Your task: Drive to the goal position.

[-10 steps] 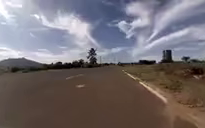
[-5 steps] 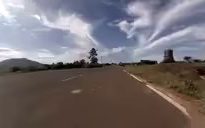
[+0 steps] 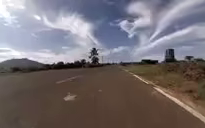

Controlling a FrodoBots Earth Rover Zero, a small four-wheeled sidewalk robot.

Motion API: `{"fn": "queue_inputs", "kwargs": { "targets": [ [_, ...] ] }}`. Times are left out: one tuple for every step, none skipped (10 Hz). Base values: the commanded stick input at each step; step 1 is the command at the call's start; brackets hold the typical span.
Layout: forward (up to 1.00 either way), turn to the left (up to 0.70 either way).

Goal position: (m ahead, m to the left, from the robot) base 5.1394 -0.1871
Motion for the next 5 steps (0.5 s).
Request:
{"fn": "queue_inputs", "kwargs": {
  "targets": [
    [1.00, 0.00],
    [1.00, -0.12],
    [1.00, -0.24],
    [1.00, -0.40],
    [1.00, -0.40]
  ]
}}
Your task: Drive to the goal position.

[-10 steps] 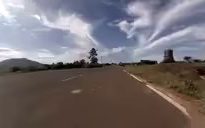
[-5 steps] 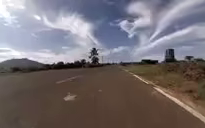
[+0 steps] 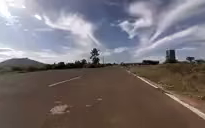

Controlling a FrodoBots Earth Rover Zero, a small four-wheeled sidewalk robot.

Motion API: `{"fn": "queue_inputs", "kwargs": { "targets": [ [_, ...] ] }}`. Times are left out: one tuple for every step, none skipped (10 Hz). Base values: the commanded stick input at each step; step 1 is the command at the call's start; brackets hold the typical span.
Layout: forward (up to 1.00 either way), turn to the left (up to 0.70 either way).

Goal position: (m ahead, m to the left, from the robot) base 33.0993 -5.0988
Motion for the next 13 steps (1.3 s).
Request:
{"fn": "queue_inputs", "kwargs": {
  "targets": [
    [1.00, -0.03],
    [1.00, 0.00],
    [1.00, 0.00],
    [1.00, 0.00],
    [1.00, 0.00],
    [1.00, 0.00],
    [1.00, 0.00],
    [1.00, 0.00],
    [1.00, 0.00],
    [1.00, 0.00],
    [1.00, 0.00],
    [1.00, 0.00],
    [1.00, 0.00]
  ]
}}
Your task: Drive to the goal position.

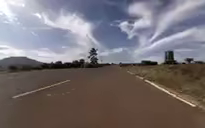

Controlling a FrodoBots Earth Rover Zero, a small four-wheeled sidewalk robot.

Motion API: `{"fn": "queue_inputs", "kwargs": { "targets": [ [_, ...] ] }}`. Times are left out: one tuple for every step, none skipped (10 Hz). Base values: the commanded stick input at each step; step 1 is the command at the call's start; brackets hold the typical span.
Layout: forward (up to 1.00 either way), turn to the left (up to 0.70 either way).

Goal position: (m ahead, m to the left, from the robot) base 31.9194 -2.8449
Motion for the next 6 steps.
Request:
{"fn": "queue_inputs", "kwargs": {
  "targets": [
    [1.00, 0.00],
    [1.00, 0.00],
    [1.00, -0.19],
    [1.00, -0.39],
    [1.00, -0.40],
    [1.00, -0.40]
  ]
}}
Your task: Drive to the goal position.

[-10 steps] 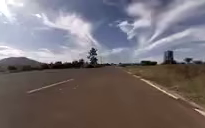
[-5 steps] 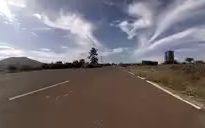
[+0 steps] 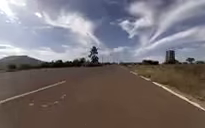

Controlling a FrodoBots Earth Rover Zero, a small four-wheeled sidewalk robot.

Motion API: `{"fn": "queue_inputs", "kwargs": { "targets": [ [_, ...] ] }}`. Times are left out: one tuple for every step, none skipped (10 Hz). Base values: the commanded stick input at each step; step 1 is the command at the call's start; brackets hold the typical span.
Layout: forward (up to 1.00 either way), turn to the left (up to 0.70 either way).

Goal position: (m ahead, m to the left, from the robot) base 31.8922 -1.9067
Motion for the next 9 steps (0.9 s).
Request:
{"fn": "queue_inputs", "kwargs": {
  "targets": [
    [1.00, -0.29],
    [1.00, 0.00],
    [1.00, 0.00],
    [1.00, 0.00],
    [1.00, 0.00],
    [1.00, 0.00],
    [1.00, 0.00],
    [1.00, 0.00],
    [1.00, 0.00]
  ]
}}
